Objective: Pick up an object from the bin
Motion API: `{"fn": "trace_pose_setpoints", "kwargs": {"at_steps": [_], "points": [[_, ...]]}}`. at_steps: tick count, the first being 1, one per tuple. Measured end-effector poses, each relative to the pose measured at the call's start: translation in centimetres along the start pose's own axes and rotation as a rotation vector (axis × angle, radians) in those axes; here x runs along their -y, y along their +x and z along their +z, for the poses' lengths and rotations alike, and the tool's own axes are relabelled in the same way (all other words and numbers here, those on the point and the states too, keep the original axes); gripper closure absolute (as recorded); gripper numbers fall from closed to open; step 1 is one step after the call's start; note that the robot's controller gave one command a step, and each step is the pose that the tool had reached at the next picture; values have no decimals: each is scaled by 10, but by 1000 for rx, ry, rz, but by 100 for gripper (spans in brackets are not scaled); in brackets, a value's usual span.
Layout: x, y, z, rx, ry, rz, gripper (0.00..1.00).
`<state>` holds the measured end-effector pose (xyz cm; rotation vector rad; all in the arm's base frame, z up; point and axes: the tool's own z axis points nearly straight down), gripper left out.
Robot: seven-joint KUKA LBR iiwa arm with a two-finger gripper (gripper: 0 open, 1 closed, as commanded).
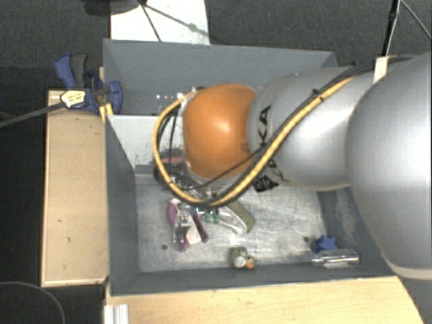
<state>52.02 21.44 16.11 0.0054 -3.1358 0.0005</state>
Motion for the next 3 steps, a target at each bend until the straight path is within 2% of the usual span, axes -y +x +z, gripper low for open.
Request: {"fn": "trace_pose_setpoints", "kwargs": {"at_steps": [1,2,3], "points": [[45,-22,77,23,-6,-264,0],[46,-27,73,43,-8,-257,100],[47,-24,76,32,-6,-254,0]]}}
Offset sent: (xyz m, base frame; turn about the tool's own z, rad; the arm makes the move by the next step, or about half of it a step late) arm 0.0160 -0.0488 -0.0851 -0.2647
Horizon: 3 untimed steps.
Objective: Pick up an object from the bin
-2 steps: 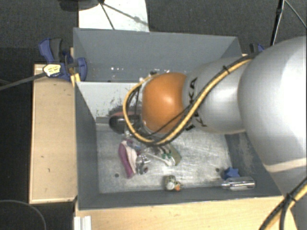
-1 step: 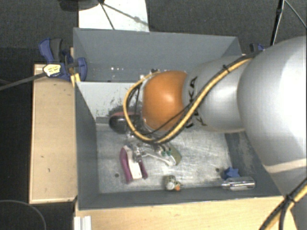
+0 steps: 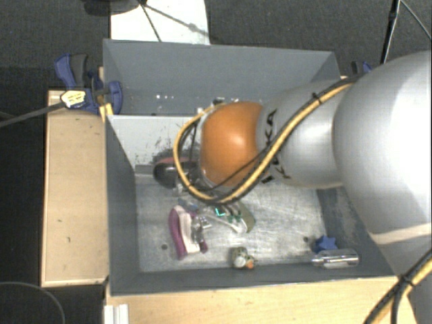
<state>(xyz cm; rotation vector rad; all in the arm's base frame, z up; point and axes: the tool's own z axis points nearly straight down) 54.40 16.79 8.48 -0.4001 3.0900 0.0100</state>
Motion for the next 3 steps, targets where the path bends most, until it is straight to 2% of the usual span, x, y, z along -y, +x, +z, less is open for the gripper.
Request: {"fn": "trace_pose_setpoints", "kwargs": {"at_steps": [1,2,3], "points": [[0,-2,-2,6,0,4,100],[-6,-33,-6,-46,11,373,100],[0,-32,-147,-16,5,262,100]]}}
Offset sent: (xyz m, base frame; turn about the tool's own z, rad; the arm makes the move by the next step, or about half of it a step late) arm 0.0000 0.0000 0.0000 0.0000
